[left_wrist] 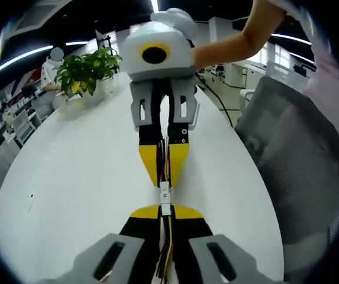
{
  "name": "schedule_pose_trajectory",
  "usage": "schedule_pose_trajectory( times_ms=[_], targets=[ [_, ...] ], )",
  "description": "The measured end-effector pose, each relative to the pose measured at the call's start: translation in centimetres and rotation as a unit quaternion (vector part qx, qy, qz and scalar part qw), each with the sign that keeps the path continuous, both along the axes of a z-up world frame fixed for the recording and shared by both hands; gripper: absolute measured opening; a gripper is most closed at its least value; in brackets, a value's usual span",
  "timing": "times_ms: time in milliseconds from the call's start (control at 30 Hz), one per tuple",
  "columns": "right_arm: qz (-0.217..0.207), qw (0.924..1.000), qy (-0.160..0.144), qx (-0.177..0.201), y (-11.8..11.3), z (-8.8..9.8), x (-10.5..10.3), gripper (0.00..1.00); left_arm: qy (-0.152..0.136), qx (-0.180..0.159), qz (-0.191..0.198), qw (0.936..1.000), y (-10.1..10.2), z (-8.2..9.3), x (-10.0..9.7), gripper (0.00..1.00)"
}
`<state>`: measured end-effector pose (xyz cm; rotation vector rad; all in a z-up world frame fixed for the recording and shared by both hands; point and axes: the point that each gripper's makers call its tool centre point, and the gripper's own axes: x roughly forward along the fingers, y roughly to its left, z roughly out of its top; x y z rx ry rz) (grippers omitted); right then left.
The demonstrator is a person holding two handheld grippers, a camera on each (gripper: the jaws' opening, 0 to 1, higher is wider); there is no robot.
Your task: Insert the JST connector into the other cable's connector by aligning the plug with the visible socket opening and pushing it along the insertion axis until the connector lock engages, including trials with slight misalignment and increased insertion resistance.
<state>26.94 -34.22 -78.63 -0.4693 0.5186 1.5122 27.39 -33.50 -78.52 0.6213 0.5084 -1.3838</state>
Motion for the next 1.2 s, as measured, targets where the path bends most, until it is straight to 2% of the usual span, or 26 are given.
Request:
schedule_pose_trajectory(
  times_ms=[167,433,567,800,1200],
  targets=[
    [-0.018,0.9990,0.031,0.027,0.0,0.5,0.0,0.02,0.018,-0.022,0.006,0.9996,0.2,0.4,0.0,0.00],
    [-0.018,0.9977,0.048,0.044,-0.2,0.6,-0.6,0.02,0.027,-0.025,-0.001,0.9993,0.1,0.5,-0.6,0.00],
    [-0.017,0.9974,0.046,0.051,-0.2,0.8,-0.6,0.02,0.034,-0.032,0.000,0.9989,0.0,0.7,-0.7,0.00],
    [-0.026,0.9952,0.054,0.077,-0.3,1.7,-0.4,0.02,0.042,-0.048,0.004,0.9980,0.0,1.3,-0.5,0.00],
    [-0.027,0.9946,0.061,0.079,0.1,1.6,-0.2,0.01,0.028,-0.028,-0.007,0.9992,0.2,1.3,-0.5,0.00]
  ],
)
